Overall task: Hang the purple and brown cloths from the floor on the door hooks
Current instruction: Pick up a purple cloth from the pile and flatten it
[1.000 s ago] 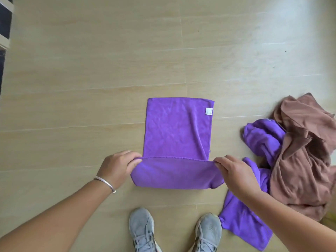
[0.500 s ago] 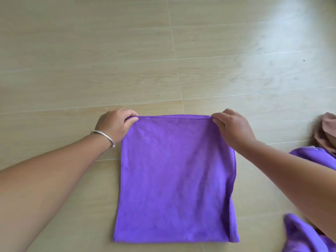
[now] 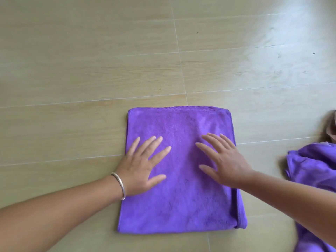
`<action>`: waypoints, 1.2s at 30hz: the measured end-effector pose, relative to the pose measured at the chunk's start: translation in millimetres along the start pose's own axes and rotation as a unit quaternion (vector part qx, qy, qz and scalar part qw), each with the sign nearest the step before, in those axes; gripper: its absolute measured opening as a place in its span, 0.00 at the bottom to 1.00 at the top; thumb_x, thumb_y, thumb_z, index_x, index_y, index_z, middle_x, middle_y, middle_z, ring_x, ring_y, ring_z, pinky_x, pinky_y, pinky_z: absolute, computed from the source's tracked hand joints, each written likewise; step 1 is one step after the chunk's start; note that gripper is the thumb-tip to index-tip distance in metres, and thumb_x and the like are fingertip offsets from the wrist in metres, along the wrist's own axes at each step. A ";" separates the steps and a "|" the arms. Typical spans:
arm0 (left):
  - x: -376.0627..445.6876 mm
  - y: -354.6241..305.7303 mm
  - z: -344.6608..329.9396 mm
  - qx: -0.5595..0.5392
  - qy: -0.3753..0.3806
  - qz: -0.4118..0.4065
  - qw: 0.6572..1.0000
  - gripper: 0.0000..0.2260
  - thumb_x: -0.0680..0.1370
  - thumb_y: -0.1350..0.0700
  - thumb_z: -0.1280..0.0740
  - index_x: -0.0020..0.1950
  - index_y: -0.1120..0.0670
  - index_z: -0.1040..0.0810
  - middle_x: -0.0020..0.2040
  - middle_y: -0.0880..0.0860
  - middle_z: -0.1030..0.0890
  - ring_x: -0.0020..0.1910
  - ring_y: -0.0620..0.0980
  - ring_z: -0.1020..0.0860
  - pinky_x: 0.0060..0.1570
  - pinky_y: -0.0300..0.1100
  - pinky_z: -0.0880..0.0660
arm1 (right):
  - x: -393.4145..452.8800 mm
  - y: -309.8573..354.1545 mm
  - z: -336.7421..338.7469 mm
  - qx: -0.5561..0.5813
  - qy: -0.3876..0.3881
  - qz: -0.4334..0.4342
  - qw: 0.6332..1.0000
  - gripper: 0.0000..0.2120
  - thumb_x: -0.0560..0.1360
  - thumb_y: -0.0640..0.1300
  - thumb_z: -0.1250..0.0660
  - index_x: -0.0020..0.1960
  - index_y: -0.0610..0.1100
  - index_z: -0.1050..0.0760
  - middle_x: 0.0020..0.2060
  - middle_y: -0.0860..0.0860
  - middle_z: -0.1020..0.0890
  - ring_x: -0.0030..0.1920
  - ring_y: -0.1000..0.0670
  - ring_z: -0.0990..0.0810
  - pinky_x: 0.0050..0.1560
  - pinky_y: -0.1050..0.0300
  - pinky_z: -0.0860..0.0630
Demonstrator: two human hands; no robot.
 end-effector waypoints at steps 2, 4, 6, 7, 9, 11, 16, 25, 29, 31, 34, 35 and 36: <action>-29.9 -19.6 -23.6 0.018 0.041 -0.025 0.999 0.36 0.73 0.32 0.43 0.77 0.46 0.43 0.78 0.55 0.42 0.76 0.55 0.44 0.70 0.63 0.46 | -30.9 16.7 -21.8 -0.007 0.064 0.037 0.997 0.33 0.75 0.67 0.43 0.75 0.50 0.37 0.75 0.46 0.38 0.75 0.44 0.41 0.73 0.40 0.43; -43.1 -20.4 -42.0 0.043 0.056 -0.018 0.997 0.37 0.73 0.31 0.43 0.77 0.46 0.43 0.77 0.56 0.42 0.76 0.56 0.44 0.68 0.63 0.45 | -44.9 16.7 -37.1 -0.024 0.084 0.049 0.995 0.35 0.75 0.69 0.45 0.76 0.51 0.41 0.77 0.47 0.42 0.77 0.44 0.46 0.73 0.39 0.44; -43.8 -12.7 -51.3 0.052 0.055 -0.025 0.997 0.37 0.72 0.30 0.43 0.77 0.47 0.42 0.78 0.56 0.43 0.76 0.56 0.44 0.69 0.63 0.45 | -42.7 9.5 -42.4 -0.029 0.086 0.062 0.994 0.36 0.75 0.69 0.46 0.77 0.52 0.41 0.77 0.47 0.43 0.77 0.44 0.47 0.73 0.39 0.46; -40.5 -8.6 -53.7 0.050 0.056 -0.027 0.997 0.37 0.72 0.30 0.43 0.77 0.47 0.43 0.78 0.56 0.44 0.76 0.56 0.44 0.70 0.64 0.46 | -37.2 5.1 -42.4 -0.033 0.086 0.066 0.994 0.36 0.75 0.69 0.46 0.77 0.52 0.42 0.77 0.47 0.43 0.77 0.44 0.47 0.74 0.39 0.47; -27.9 1.9 -54.7 0.053 0.074 -0.014 0.996 0.37 0.73 0.30 0.45 0.78 0.45 0.45 0.78 0.55 0.46 0.77 0.55 0.46 0.71 0.63 0.48 | -21.4 -3.4 -41.0 -0.056 0.089 0.067 0.992 0.35 0.75 0.69 0.47 0.77 0.52 0.42 0.77 0.47 0.43 0.77 0.44 0.47 0.74 0.40 0.48; -10.0 17.1 -50.1 0.068 0.092 0.018 0.993 0.36 0.74 0.29 0.50 0.78 0.43 0.53 0.79 0.54 0.50 0.78 0.54 0.51 0.72 0.62 0.53 | -3.9 -9.9 -36.8 -0.084 0.102 0.040 0.990 0.35 0.75 0.70 0.50 0.77 0.53 0.43 0.77 0.47 0.43 0.77 0.44 0.47 0.74 0.40 0.49; 42.0 67.6 -30.9 0.109 0.108 0.113 0.982 0.33 0.75 0.30 0.58 0.76 0.42 0.63 0.79 0.53 0.59 0.77 0.51 0.60 0.73 0.58 0.61 | 42.8 -20.3 -18.6 -0.126 0.076 -0.057 0.987 0.34 0.76 0.67 0.56 0.77 0.52 0.42 0.77 0.46 0.43 0.77 0.44 0.47 0.74 0.39 0.50; -61.1 36.0 -19.7 -0.017 -0.008 -0.091 0.996 0.22 0.76 0.41 0.39 0.63 0.51 0.21 0.60 0.54 0.21 0.58 0.54 0.22 0.59 0.46 0.25 | -62.2 7.7 -33.2 -0.036 0.033 0.140 0.989 0.28 0.77 0.61 0.41 0.72 0.47 0.31 0.72 0.45 0.32 0.72 0.45 0.34 0.70 0.44 0.38; -61.1 63.4 -21.3 -0.029 -0.074 -0.056 0.995 0.17 0.79 0.47 0.41 0.58 0.54 0.18 0.55 0.52 0.19 0.54 0.52 0.21 0.57 0.42 0.28 | -58.6 -5.8 -24.3 -0.018 -0.050 0.149 0.987 0.19 0.79 0.52 0.41 0.62 0.44 0.21 0.64 0.46 0.23 0.64 0.45 0.24 0.61 0.46 0.24; -56.4 75.5 -16.9 -0.008 -0.100 -0.033 0.994 0.19 0.82 0.47 0.45 0.56 0.53 0.17 0.53 0.52 0.19 0.52 0.52 0.21 0.53 0.42 0.29 | -51.8 -10.4 -22.0 -0.034 -0.063 0.159 0.985 0.18 0.78 0.50 0.40 0.61 0.43 0.20 0.63 0.47 0.22 0.63 0.45 0.23 0.60 0.47 0.23; -54.4 80.8 -9.9 0.003 -0.103 -0.004 0.995 0.23 0.83 0.50 0.52 0.53 0.51 0.17 0.51 0.48 0.18 0.50 0.49 0.20 0.44 0.39 0.29 | -49.8 -13.7 -24.4 -0.067 -0.056 0.170 0.981 0.19 0.79 0.48 0.42 0.63 0.42 0.22 0.64 0.47 0.22 0.64 0.46 0.24 0.64 0.49 0.27; -52.7 79.9 -6.7 -0.001 -0.093 0.002 0.996 0.24 0.83 0.51 0.53 0.52 0.51 0.16 0.50 0.47 0.18 0.49 0.48 0.19 0.41 0.40 0.27 | -49.6 -14.2 -25.5 -0.080 -0.053 0.172 0.980 0.19 0.79 0.46 0.44 0.63 0.41 0.22 0.64 0.47 0.23 0.65 0.46 0.24 0.64 0.49 0.28; -50.6 79.0 -2.7 -0.007 -0.083 0.006 0.997 0.24 0.83 0.51 0.53 0.51 0.51 0.16 0.49 0.46 0.18 0.46 0.47 0.18 0.38 0.39 0.25 | -48.8 -14.2 -24.9 -0.092 -0.050 0.170 0.980 0.19 0.80 0.45 0.47 0.63 0.41 0.22 0.64 0.47 0.23 0.64 0.46 0.24 0.63 0.49 0.27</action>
Point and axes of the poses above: each hand's wrist, its own x-axis towards the middle knuckle, its own z-axis out of the back of the hand, y = z × x, the point moved 4 cm from there along x, towards the middle knuckle
